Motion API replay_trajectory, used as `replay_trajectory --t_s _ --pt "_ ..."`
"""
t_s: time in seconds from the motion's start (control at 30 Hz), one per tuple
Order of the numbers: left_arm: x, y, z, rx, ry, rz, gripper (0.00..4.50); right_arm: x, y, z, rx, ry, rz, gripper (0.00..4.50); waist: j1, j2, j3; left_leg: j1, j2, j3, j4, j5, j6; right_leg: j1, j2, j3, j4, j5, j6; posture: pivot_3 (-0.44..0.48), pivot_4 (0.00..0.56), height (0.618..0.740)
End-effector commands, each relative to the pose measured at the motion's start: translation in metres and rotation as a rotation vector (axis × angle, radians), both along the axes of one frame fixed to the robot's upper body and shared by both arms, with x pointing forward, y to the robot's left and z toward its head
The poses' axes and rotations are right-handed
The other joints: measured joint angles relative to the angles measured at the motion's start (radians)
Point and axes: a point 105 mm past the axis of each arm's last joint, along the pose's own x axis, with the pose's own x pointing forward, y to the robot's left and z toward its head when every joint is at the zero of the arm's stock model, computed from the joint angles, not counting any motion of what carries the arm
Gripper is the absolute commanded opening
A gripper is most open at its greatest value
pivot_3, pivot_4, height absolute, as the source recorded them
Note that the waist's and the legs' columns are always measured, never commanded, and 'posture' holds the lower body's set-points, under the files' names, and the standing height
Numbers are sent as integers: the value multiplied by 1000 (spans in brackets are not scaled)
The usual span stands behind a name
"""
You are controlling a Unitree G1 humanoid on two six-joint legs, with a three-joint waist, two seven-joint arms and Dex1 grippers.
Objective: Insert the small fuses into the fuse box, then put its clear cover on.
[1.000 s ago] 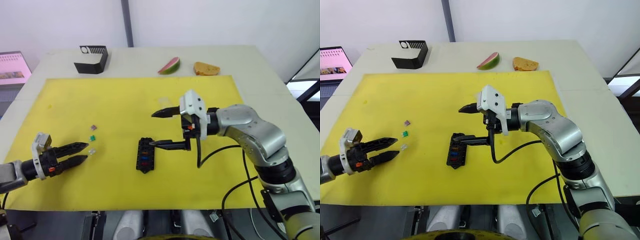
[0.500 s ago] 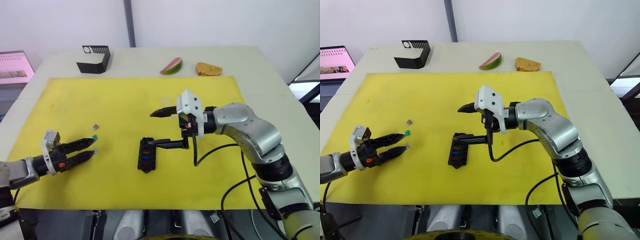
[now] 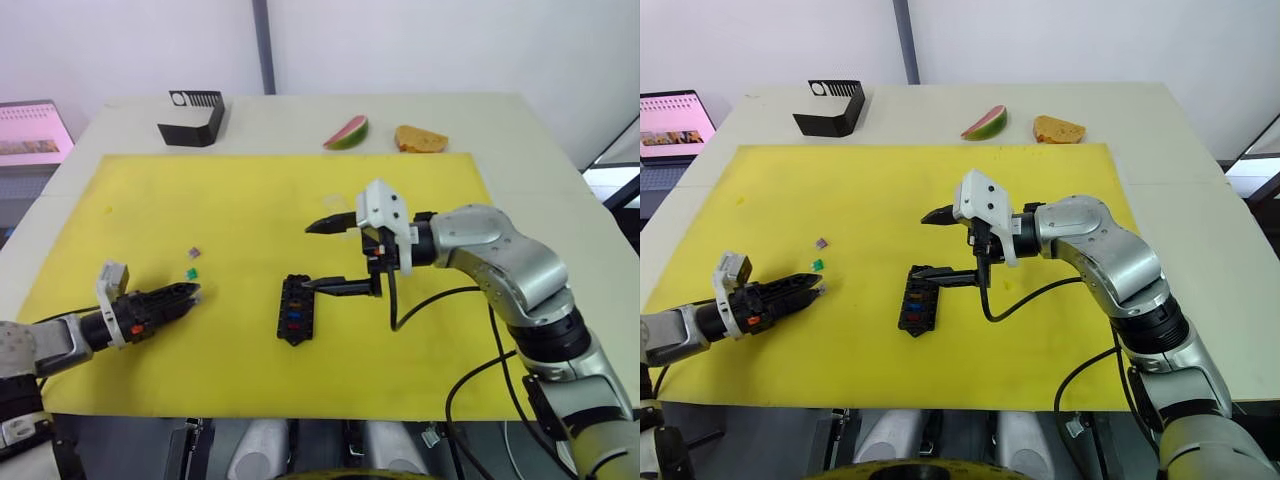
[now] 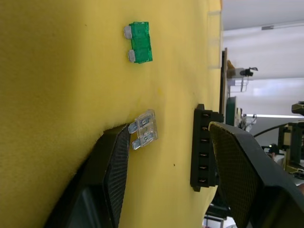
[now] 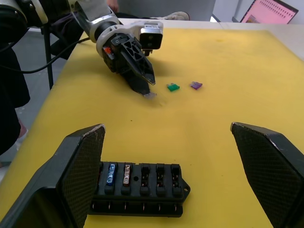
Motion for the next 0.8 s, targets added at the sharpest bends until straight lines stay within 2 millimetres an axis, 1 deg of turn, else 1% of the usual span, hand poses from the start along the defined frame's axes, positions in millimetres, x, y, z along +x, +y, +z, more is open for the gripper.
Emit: replay_trajectory --t_s 0.03,0.07,0.1,0.13,0.17,0.23,0.27,0.47,0.53,0.6,0.67,0.7,0.73,0.8 --pt "1 -2 -19 30 48 15 2690 -3 -3 10 12 -47 3 4500 1 2 -1 0 0 0 0 0 0 0 0 0 0 0 0 0 150 740" --pt "2 -2 -18 22 41 18 2690 -4 -4 10 7 -46 5 4500 1 3 -2 0 0 0 0 0 0 0 0 0 0 0 0 0 150 740" --pt "2 -3 -18 18 34 14 2145 -4 -5 10 2 -46 7 4500 1 4 -2 0 0 0 0 0 0 0 0 0 0 0 0 0 150 740" --pt "2 -5 -18 19 29 5 1847 -4 -5 9 -3 -47 6 4500 1 4 -2 0 0 0 0 0 0 1 0 0 0 0 0 0 150 740" --pt "2 -5 -19 29 30 0 1436 -3 -6 9 -5 -48 4 4500 0 4 -2 0 0 0 0 0 0 1 0 0 0 0 0 0 150 740" --pt "2 -4 -21 44 31 0 393 -2 -7 9 -6 -52 -2 4500 -1 5 -3 0 0 0 0 0 0 0 0 0 0 0 0 0 150 740" --pt "2 -2 -21 48 31 4 54 -2 -7 9 -6 -52 -2 4500 -1 6 -4 0 0 0 0 0 0 0 0 0 0 0 0 0 150 740" --pt "1 15 -10 77 -22 33 54 -5 -6 8 1 -48 0 4500 -11 8 -5 1 0 0 -1 0 0 0 0 0 0 0 0 0 150 740" --pt "4 17 5 64 -73 29 54 -4 -8 6 3 -49 -9 4500 -20 8 -5 1 0 0 -1 0 0 0 0 0 1 0 0 0 150 740" --pt "10 15 25 39 -150 18 54 -2 -9 7 11 -54 -23 4500 -27 8 -5 0 0 -1 -1 0 -1 0 0 0 1 0 0 0 150 740" --pt "23 0 66 -1 -302 -25 54 3 -9 14 69 -47 -57 4500 -25 6 -4 0 0 -1 -1 1 -1 0 0 0 1 0 0 0 150 740" --pt "27 -6 80 -13 -354 -44 54 5 -9 17 99 -39 -71 4500 -22 3 -4 -1 0 -3 0 1 -2 -1 0 -2 1 0 0 0 150 740" --pt "29 -10 88 -20 -382 -53 54 7 -8 19 118 -33 -80 4500 -23 0 -4 -2 0 -4 0 1 -2 -1 0 -3 1 0 0 0 150 740" --pt "33 -20 100 -22 -425 -72 54 8 -7 23 161 -12 -97 4500 -28 -1 -5 -2 0 -4 0 1 -3 -1 0 -3 0 0 0 0 150 740"
